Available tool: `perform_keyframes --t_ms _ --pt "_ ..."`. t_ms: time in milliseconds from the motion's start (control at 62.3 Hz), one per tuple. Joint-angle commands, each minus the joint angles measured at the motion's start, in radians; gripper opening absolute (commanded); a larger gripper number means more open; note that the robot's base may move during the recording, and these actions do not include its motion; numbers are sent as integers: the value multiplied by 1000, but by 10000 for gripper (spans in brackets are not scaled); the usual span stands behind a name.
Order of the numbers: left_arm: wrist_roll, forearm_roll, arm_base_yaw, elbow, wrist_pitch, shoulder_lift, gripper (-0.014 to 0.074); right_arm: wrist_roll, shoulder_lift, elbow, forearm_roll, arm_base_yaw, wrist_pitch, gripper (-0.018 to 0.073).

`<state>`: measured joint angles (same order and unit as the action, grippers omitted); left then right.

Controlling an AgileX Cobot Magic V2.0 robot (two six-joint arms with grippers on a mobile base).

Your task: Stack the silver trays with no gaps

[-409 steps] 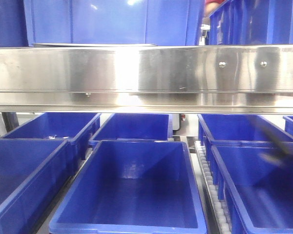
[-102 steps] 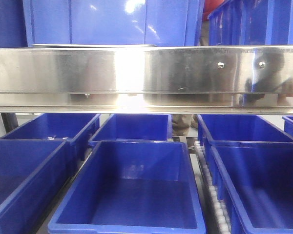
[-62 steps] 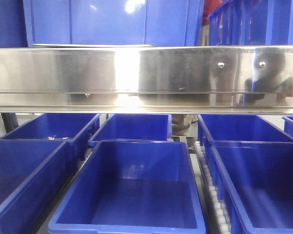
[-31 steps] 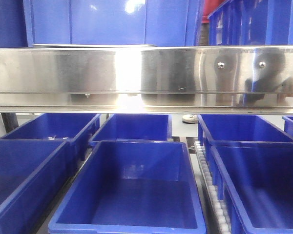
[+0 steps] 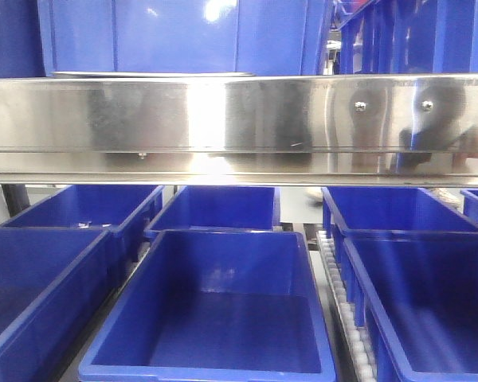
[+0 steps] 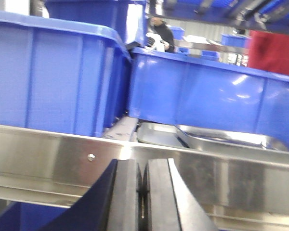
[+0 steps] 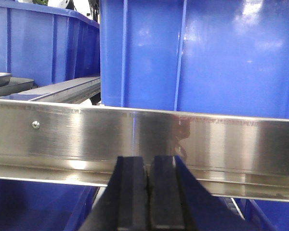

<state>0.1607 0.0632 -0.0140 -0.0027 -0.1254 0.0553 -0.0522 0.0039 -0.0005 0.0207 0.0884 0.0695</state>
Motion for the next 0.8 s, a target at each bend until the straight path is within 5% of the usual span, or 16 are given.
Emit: perform_keyframes --t_ms 0,193,337,787 --pt "0 -11 10 3 -24 -2 4 -6 -4 1 3 -1 -10 -79" --pt "0 -13 10 3 -32 -19 4 -6 -4 1 3 -1 -10 -79" --pt "-92 -13 10 3 54 -55 4 -6 -4 1 3 -1 -10 -79" --pt "-99 -31 -2 3 80 -55 4 -6 -4 1 3 -1 -10 -79"
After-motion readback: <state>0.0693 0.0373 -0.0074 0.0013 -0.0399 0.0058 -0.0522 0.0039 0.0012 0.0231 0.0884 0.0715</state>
